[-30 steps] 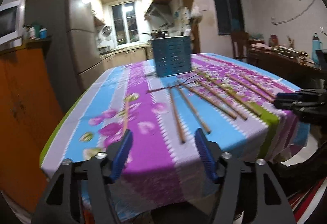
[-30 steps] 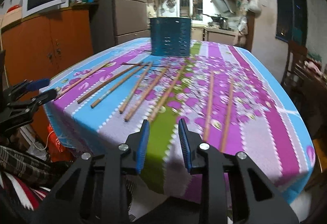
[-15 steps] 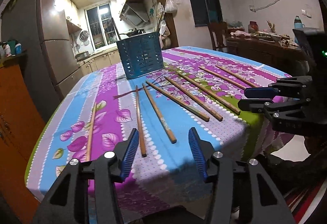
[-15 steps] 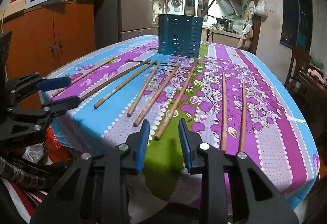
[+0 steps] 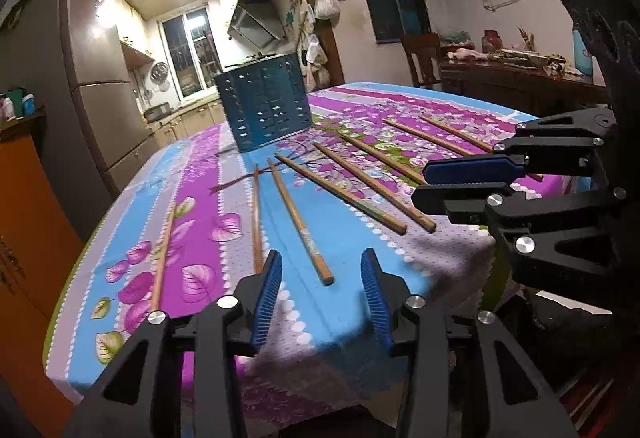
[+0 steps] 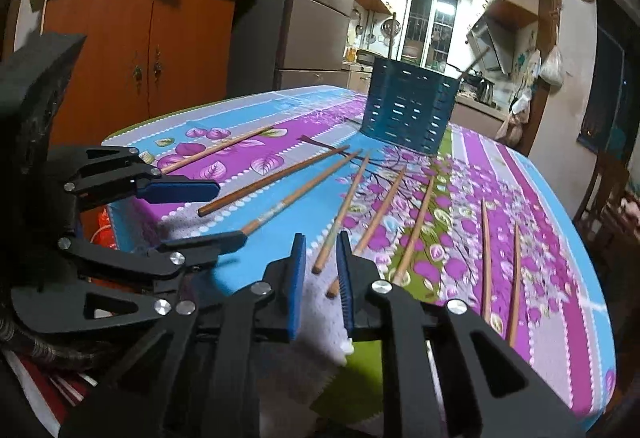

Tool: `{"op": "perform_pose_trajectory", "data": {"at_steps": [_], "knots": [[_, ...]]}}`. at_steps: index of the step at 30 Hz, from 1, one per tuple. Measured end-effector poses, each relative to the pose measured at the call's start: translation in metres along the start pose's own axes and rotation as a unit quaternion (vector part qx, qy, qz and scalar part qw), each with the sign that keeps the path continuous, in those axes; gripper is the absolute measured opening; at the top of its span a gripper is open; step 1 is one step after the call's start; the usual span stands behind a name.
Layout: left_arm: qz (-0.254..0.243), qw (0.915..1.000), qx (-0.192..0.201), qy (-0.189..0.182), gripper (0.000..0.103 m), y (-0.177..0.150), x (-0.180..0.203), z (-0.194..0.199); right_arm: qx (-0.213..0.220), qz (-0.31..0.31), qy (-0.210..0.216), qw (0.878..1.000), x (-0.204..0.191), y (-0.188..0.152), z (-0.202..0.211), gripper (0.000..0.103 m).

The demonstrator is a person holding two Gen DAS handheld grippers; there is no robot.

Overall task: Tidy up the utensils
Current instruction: 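Close the left tool on a chopstick while the right tool grasps another chopstick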

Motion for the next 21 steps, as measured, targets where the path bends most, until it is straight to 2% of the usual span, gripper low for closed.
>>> {"op": "perform_pose_trajectory", "data": {"at_steps": [10, 15, 21], "knots": [[0.067, 0.9961, -0.002, 0.058, 0.043, -0.017, -0.043, 0.024, -0.035, 0.008, -0.016, 0.999, -0.006, 0.006, -0.032, 0.014], [0.068, 0.9958, 0.0, 0.061, 0.043, -0.021, -0.047, 0.024, -0.056, 0.005, -0.028, 0.998, -0.007, 0.005, -0.039, 0.014], [0.062, 0.9967, 0.004, 0.052, 0.043, -0.022, -0.048, 0.02, -0.074, -0.015, -0.042, 0.996, -0.007, 0.001, -0.042, 0.007]]}}
Point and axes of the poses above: each gripper's, at about its wrist camera, not at the fingertips, and z roughly against the way its jaws point, x to its right, y to its top, the point moved 1 cm from there along -z, roughly the way its jaws point, and after that the axes turned 1 degree about y, right-handed, at the moved point
